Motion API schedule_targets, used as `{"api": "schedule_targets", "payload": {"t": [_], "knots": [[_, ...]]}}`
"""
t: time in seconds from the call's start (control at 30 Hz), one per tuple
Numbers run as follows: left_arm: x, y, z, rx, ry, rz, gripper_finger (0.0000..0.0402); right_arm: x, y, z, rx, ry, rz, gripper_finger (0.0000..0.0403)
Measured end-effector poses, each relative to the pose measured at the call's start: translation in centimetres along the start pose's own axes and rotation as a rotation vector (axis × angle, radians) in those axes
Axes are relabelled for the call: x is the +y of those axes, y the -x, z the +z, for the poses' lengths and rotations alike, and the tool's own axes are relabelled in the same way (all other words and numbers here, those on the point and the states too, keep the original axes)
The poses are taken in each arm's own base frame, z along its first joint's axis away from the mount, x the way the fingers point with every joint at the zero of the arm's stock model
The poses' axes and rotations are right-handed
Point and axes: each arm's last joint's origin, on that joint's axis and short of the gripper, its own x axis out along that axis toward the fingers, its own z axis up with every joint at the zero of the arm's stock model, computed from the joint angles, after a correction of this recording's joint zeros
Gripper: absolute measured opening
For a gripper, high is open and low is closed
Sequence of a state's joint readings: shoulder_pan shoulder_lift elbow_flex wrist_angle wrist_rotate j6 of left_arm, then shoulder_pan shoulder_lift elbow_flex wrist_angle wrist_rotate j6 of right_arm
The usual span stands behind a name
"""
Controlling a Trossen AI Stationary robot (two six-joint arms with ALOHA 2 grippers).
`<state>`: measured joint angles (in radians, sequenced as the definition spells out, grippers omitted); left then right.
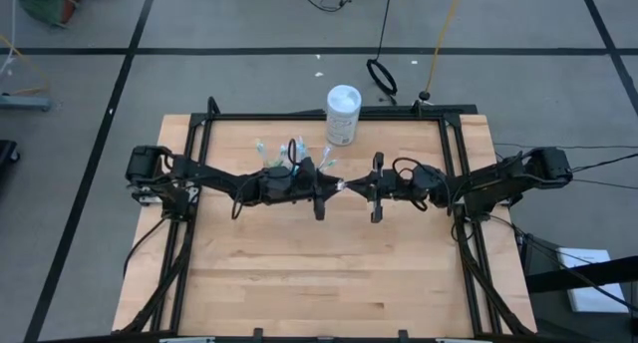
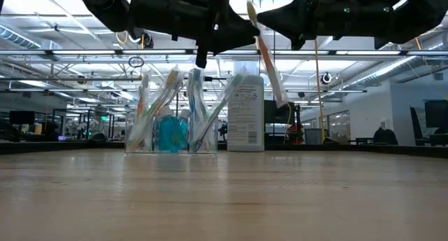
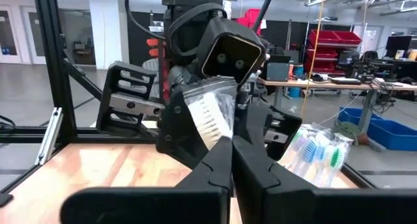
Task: Pick & Place toothbrushing station
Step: Put the orange toothbrush into the transparent organizer
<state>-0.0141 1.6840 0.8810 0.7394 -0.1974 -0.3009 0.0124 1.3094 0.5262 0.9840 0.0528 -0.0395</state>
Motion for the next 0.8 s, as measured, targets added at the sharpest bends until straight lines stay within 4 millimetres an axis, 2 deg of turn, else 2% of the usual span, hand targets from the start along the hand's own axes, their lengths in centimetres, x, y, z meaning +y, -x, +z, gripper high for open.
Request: {"api": "schedule_targets", "payload": {"t": [0.13, 0.23, 0.43, 0.53, 0.6, 0.7, 0.8], "knots": [[0.0, 0.0, 0.0, 0.002, -0.006, -0.002, 0.0040, 0.0, 0.0, -0.1, 0.008, 0.003, 0.000, 0.0009], [-0.2, 0.0, -0.1, 0.006, -0.010, 0.000, 0.0008, 0.0, 0.0, -0.4, 0.037, 0.023, 0.005, 0.0026], [-0.2, 0.0, -0.1, 0.007, -0.045, 0.006, 0.0017, -0.5, 0.0, -0.6, 0.058, 0.009, -0.015, 0.0069], [-0.3, 0.1, -0.2, 0.011, -0.087, 0.002, 0.0011, -0.6, 0.0, -0.6, 0.057, -0.026, -0.021, 0.0077], [-0.5, 0.1, -0.3, 0.015, -0.124, -0.004, 0.0005, -0.7, 0.0, -0.6, 0.057, -0.063, -0.026, 0.0067], [-0.9, 0.2, -0.4, 0.016, -0.198, -0.019, 0.0005, -0.8, 0.0, -0.6, 0.059, -0.074, -0.030, 0.0026], [-1.3, 0.3, -0.6, 0.028, -0.268, -0.031, 0.0030, -0.8, 0.0, -0.6, 0.061, -0.074, -0.029, 0.0007]]}}
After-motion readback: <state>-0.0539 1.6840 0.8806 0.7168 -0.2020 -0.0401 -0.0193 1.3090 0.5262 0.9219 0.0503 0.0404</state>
